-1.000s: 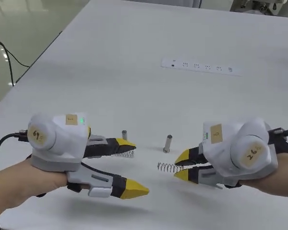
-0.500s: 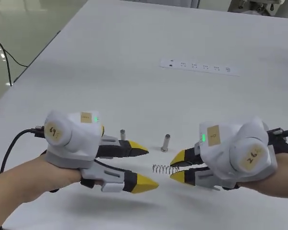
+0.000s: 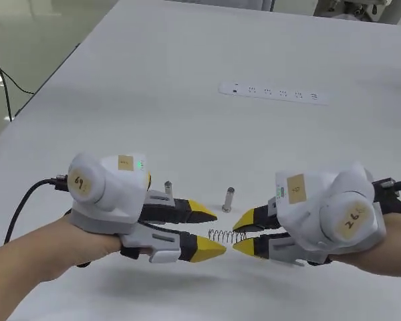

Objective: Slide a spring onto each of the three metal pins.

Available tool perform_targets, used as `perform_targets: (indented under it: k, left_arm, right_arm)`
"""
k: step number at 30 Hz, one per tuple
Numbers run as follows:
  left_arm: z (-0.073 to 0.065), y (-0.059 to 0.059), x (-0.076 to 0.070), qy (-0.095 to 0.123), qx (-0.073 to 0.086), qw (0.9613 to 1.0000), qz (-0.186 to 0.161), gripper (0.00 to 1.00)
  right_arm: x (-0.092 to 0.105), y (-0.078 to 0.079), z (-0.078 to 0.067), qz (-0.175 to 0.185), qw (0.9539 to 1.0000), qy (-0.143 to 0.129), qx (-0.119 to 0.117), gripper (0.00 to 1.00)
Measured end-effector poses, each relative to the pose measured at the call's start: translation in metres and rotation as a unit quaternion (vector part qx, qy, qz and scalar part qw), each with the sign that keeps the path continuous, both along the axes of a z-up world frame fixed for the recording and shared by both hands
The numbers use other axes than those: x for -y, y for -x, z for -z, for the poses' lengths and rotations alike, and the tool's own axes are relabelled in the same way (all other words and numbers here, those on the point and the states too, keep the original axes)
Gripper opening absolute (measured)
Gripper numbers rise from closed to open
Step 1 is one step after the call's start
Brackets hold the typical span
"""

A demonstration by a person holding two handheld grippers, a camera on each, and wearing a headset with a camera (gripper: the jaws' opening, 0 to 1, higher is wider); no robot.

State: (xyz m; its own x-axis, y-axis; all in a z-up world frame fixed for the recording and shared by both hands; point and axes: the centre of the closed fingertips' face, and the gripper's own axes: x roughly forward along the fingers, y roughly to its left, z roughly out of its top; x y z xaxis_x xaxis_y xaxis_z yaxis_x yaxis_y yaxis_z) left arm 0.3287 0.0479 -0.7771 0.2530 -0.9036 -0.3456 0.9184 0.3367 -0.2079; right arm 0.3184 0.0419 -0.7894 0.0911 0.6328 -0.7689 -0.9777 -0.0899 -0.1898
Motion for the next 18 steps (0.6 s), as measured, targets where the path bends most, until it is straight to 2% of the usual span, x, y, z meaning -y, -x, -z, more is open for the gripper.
perform_targets:
  k: [6, 9, 11, 18]
  left_arm:
    - [0.0002, 0.0018, 0.0027, 0.001, 0.002, 1.0, 0.006, 0.16]
    - [0.0022, 0.0018, 0.0029, -0.006, 0.011, 0.9999, 0.009, 0.16]
    - [0.0012, 0.0022, 0.0031, -0.004, 0.009, 0.9999, 0.01, 0.13]
    - [-0.0014, 0.0038, 0.0043, -0.002, 0.017, 0.9997, 0.015, 0.05]
  right_arm:
    - [-0.0013, 0.0005, -0.0026, -0.001, 1.0, -0.006, 0.0, 0.08]
    - [-0.0017, 0.0004, -0.0034, 0.0, 1.0, -0.007, 0.0, 0.08]
    - [-0.002, 0.0004, -0.0038, -0.001, 1.0, -0.008, 0.001, 0.08]
    - [-0.0017, 0.001, -0.0045, -0.001, 1.0, -0.007, 0.001, 0.08]
